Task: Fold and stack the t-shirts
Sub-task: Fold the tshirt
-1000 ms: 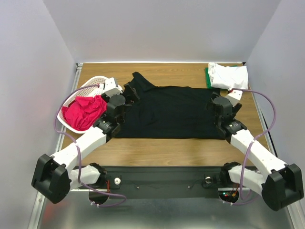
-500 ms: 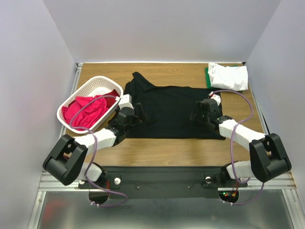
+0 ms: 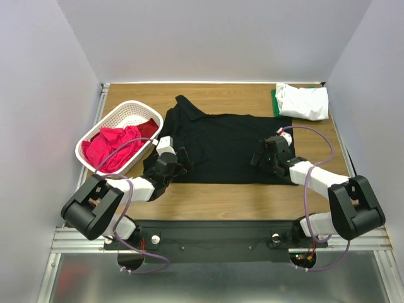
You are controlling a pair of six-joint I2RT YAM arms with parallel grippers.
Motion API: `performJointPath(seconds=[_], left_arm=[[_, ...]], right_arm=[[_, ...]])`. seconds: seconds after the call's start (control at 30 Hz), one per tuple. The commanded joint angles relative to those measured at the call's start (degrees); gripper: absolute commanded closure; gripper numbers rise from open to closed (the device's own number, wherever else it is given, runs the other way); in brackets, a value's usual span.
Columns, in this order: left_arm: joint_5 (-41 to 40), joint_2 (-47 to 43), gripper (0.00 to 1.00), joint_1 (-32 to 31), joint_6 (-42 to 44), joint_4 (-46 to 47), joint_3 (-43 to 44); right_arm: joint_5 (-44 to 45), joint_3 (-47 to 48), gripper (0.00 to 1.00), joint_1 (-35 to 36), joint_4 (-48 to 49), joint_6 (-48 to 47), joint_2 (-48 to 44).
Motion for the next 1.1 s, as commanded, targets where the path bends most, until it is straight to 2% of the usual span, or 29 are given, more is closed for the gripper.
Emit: performJointPath(seconds=[0.0, 0.17, 0.4, 0.73, 0.9, 0.93, 1.07], left_arm=[[-0.9, -0.5, 0.02, -1.1, -3.7, -2.4, -3.2], [-2.2, -2.4, 0.02, -5.2, -7.5, -4.8, -5.5], [-8.0, -4.1, 0.02, -12.6, -16.2, -15.6, -5.5], [-10.0, -12.3, 0.01, -18.9, -24.7, -28.1, -5.1], [-13.1, -17.6, 0.01, -20.0, -25.3, -35.5, -1.8], [-15.9, -19.7, 0.01, -20.0, -24.6, -40.1, 0.7], [-23.1, -22.9, 0.01, -19.5, -18.1, -43.5, 8.3]], right_arm=[[-2.0, -1.9, 0.02, -0.3, -8.0, 2.2, -3.2], [-4.3, -4.4, 0.02, -0.3, -11.6, 3.7, -9.2], [-7.9, -7.1, 0.0, -0.3, -17.3, 5.9, -16.6], [-9.3, -4.5, 0.0, -0.3, -24.5, 6.4, -23.2], [-7.9, -0.8, 0.0, -0.3, -25.7, 4.5, -25.1], [-6.6, 0.9, 0.0, -0.4, -25.7, 3.9, -25.2], [-3.8, 4.6, 0.0, -0.4, -24.5, 1.3, -22.4]])
